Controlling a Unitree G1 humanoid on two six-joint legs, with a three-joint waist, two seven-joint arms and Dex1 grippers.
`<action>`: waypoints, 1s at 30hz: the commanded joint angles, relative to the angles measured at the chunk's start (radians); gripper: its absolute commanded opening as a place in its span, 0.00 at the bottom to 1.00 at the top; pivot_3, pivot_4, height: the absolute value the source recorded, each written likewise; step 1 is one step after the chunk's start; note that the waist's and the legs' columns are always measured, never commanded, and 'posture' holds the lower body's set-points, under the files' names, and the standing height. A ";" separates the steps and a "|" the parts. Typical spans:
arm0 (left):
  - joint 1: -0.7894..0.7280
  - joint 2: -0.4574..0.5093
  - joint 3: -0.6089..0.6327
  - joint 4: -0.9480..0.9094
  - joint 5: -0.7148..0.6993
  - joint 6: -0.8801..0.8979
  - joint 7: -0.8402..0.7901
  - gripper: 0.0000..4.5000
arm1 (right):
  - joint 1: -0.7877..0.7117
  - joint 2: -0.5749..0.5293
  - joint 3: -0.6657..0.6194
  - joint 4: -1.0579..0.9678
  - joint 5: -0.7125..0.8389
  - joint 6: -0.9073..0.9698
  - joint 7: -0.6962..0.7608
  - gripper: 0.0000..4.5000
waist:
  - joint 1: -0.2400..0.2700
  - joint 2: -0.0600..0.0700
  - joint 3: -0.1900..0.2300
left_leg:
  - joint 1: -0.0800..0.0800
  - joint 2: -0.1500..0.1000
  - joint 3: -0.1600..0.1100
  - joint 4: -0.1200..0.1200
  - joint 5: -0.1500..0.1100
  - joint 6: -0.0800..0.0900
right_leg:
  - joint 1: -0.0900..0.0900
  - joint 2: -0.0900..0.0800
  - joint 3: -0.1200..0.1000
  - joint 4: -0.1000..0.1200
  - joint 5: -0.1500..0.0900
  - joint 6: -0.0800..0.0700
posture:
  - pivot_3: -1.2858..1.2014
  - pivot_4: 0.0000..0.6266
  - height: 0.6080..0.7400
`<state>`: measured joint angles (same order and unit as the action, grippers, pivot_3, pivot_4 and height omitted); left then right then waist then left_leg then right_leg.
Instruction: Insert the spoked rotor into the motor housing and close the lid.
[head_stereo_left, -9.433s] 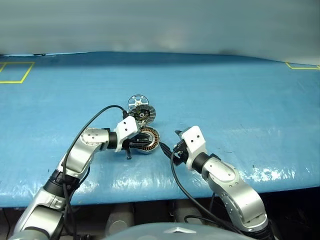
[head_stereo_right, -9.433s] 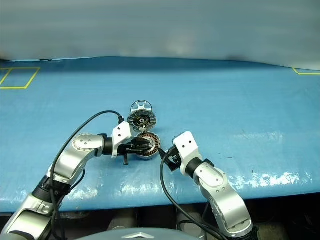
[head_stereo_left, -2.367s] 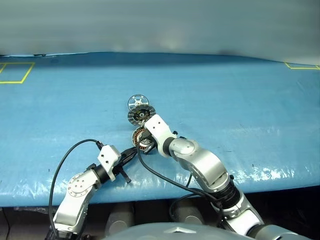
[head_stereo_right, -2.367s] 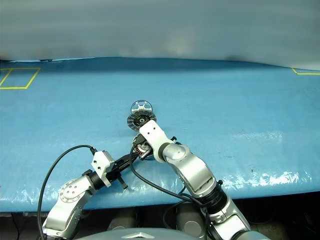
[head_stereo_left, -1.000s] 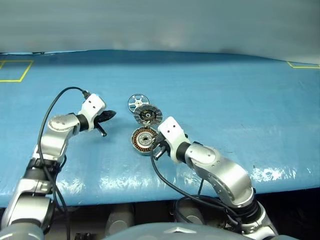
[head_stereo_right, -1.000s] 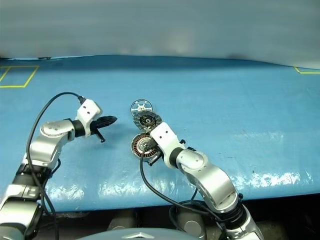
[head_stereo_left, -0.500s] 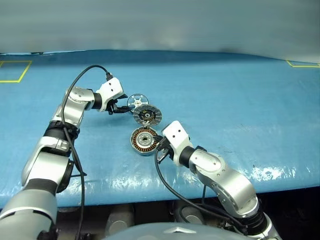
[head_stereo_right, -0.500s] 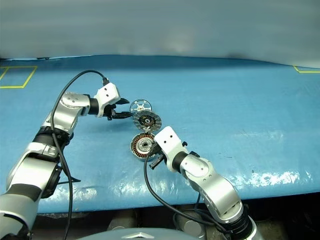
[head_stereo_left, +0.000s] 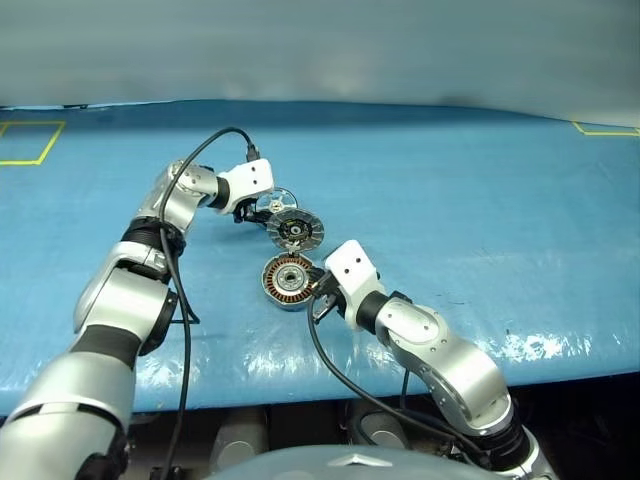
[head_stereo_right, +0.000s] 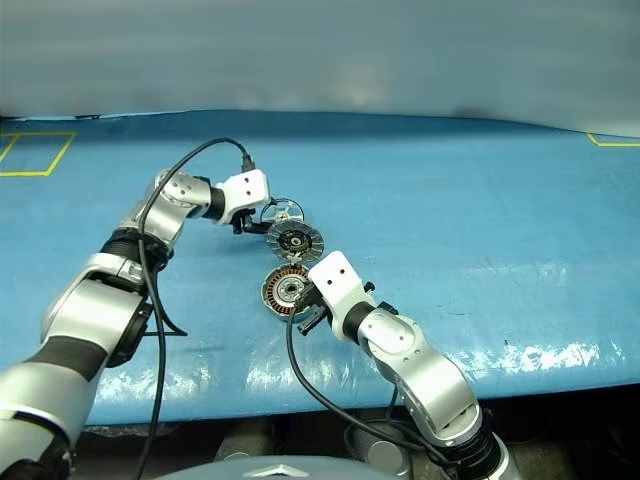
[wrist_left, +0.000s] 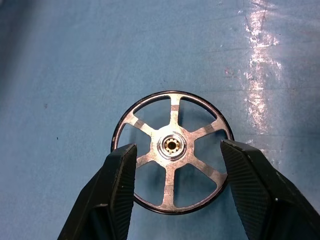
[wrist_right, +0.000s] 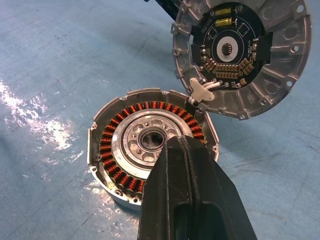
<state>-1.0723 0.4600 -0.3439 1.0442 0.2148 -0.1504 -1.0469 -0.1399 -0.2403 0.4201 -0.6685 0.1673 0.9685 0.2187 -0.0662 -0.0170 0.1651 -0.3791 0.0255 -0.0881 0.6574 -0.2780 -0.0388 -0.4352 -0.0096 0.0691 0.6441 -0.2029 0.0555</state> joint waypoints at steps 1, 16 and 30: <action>-0.032 -0.010 -0.006 0.023 0.028 -0.042 0.003 0.64 | 0.000 0.009 -0.001 -0.021 -0.004 -0.020 -0.004 0.00 | 0.000 0.000 0.000 | 0.000 0.000 0.000 0.000 0.000 0.000 | 0.000 0.000 0.000 0.000 0.000 0.000 | 0.52 0.24 1.00; -0.019 -0.011 -0.006 0.095 0.089 -0.035 0.082 0.64 | 0.006 0.013 -0.003 -0.024 -0.015 -0.015 -0.012 0.00 | 0.001 0.000 0.000 | 0.001 0.000 -0.001 0.005 0.000 0.001 | 0.004 0.000 0.000 0.000 0.001 0.001 | 0.52 0.24 1.00; -0.024 -0.045 0.102 0.085 -0.001 0.115 0.094 0.64 | -0.001 0.012 0.005 -0.015 -0.018 -0.016 0.000 0.00 | 0.001 0.000 0.000 | 0.002 0.000 -0.001 0.006 0.000 0.001 | 0.004 0.000 0.000 0.001 0.004 -0.002 | 0.52 0.24 1.00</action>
<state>-1.0779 0.4234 -0.2749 1.1387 0.2485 -0.0469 -0.9459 -0.1338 -0.2326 0.4231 -0.6662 0.1503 0.9686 0.2175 -0.0657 -0.0172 0.1650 -0.3771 0.0249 -0.0892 0.6631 -0.2783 -0.0380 -0.4307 -0.0097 0.0688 0.6451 -0.1988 0.0533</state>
